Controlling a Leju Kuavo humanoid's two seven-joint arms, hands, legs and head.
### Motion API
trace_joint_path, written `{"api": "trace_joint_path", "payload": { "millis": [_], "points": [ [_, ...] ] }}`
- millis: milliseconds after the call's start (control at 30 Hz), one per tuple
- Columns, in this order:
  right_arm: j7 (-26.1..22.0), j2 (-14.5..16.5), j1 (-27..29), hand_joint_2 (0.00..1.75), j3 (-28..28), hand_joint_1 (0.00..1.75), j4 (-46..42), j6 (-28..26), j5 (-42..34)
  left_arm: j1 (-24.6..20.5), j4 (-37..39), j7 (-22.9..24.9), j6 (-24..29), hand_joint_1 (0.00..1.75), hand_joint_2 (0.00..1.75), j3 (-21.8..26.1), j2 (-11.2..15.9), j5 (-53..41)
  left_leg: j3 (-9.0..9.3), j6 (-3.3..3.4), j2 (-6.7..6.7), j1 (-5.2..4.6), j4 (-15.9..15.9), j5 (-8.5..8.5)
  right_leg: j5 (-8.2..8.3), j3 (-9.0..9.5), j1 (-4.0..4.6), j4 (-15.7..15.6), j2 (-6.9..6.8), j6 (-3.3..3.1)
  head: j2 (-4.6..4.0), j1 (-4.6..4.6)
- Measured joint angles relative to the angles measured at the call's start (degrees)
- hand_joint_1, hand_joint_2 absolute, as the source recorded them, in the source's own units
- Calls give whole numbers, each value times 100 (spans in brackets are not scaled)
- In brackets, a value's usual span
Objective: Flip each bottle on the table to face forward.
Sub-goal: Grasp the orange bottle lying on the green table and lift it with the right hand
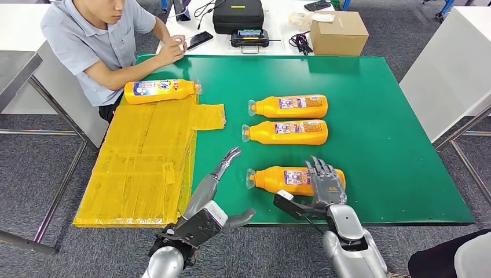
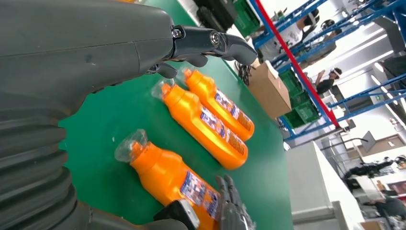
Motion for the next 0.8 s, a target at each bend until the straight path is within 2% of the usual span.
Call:
{"api": "trace_joint_path", "payload": {
  "millis": [33,67,167,200,800],
  "points": [
    [23,0,-13,175,-9,1,4,24,9,6,-7,-4,13,0,175,0,0,-45,0,0,0,0,0,0,0,0,0,0,0,0,0,1],
    [44,0,-26,175,-19,36,11,42,22,12,-14,-7,22,0,175,0,0,-81,0,0,0,0,0,0,0,0,0,0,0,0,0,0],
    [85,-12,-41,175,-42,165,37,75,68,31,-37,-1,4,0,175,1,0,-96,0,0,-1,0,0,0,0,0,0,0,-1,0,0,0],
    [93,-22,-37,175,-49,174,48,84,83,36,-46,0,-4,0,175,1,1,-97,0,0,-1,0,0,0,0,0,0,0,-1,0,0,0],
    [62,-285,-54,175,-167,175,276,-2,216,56,-61,5,-58,0,175,0,2,-110,9,0,-2,-1,0,0,0,9,0,-1,-1,0,0,-1]
  ]
}}
